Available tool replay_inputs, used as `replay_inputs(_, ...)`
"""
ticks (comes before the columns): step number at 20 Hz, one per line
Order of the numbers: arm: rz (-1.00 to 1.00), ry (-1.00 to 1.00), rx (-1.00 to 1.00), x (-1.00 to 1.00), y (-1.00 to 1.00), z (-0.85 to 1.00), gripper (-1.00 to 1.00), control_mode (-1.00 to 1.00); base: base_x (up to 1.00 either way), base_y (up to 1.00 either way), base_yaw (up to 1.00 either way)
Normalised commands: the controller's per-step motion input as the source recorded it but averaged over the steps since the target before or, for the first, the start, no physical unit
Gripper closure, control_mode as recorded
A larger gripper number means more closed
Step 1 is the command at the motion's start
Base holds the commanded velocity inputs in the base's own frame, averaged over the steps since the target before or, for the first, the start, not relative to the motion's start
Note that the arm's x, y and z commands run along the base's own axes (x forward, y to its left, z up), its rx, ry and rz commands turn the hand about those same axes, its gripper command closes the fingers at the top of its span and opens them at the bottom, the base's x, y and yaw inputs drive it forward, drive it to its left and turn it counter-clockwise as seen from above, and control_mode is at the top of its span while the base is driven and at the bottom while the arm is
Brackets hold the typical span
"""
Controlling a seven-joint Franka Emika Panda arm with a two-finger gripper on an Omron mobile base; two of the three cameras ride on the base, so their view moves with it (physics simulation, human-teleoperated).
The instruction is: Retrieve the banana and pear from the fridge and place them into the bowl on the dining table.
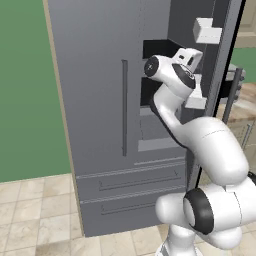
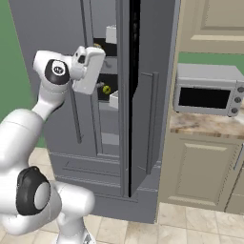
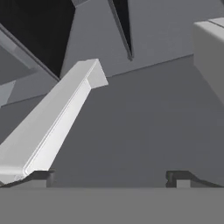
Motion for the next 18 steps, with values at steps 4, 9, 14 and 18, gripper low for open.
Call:
replay_inputs(4, 0.00, 0.09, 0.00, 0.93, -0.39, 0.00, -1.00, -1.00, 0.00, 0.00, 0.00)
replay_inputs(9, 0.00, 0.14, 0.00, 0.93, -0.43, -0.01, -1.00, -1.00, 0.00, 0.00, 0.00)
replay_inputs(14, 0.00, 0.12, 0.00, 0.18, -0.61, 0.00, -1.00, -1.00, 0.00, 0.00, 0.00)
replay_inputs(18, -0.06, 0.05, 0.00, -0.35, -0.96, 0.00, -1.00, -1.00, 0.00, 0.00, 0.00)
